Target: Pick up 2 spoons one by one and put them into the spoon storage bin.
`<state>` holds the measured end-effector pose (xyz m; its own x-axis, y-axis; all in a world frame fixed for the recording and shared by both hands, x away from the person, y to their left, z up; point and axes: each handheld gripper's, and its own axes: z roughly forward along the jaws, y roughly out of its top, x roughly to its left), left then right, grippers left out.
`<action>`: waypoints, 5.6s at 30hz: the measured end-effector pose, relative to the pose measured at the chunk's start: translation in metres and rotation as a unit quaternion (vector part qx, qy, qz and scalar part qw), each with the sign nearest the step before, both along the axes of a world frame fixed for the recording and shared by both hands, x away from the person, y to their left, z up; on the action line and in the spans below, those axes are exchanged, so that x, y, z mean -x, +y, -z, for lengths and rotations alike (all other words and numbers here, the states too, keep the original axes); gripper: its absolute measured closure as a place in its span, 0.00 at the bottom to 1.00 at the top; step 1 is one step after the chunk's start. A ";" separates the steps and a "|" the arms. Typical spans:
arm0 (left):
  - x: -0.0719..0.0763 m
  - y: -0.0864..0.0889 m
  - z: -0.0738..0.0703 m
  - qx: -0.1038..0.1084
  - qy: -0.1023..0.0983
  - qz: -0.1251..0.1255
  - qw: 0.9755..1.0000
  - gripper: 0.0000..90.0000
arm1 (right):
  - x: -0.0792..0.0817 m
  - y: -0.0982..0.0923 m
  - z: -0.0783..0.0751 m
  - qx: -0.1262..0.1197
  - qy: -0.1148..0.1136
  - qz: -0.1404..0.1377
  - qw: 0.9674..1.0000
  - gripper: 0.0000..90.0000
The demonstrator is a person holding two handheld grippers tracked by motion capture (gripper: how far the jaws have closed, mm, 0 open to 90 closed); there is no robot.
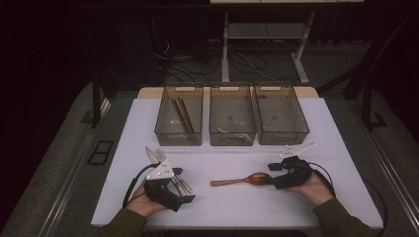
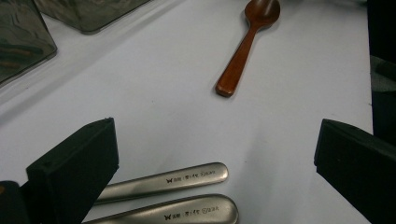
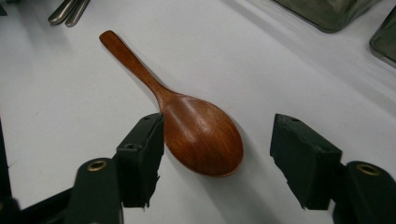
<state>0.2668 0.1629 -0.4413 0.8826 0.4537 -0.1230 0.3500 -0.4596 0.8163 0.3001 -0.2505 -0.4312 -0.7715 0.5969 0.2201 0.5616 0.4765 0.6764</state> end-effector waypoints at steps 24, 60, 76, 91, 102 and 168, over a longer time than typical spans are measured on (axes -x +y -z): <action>0.000 -0.002 0.001 -0.004 0.000 0.004 1.000 0.00 | -0.001 0.014 0.011 0.046 0.012 -0.039 0.998 0.67; 0.001 -0.002 0.001 -0.008 -0.001 0.007 1.000 0.00 | 0.001 0.016 0.008 0.050 0.027 -0.074 0.996 0.89; 0.000 0.000 0.001 -0.001 0.001 0.002 1.000 0.00 | -0.001 0.008 -0.001 0.029 0.003 -0.007 1.000 0.89; 0.000 0.001 0.001 0.000 0.000 -0.003 1.000 0.00 | -0.009 0.000 -0.027 -0.005 -0.017 0.053 0.998 0.89; 0.000 -0.001 0.001 0.001 0.001 -0.002 1.000 0.00 | -0.020 0.000 -0.043 -0.024 -0.036 0.085 0.995 0.89; 0.001 -0.004 0.001 0.009 0.001 0.004 1.000 0.00 | -0.116 0.060 -0.056 0.007 -0.058 0.164 0.985 0.61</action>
<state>0.2660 0.1591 -0.4423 0.8858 0.4447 -0.1325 0.3479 -0.4475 0.8239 0.4157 -0.1900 -0.3754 -0.5557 0.8207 0.1327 0.6067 0.2912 0.7397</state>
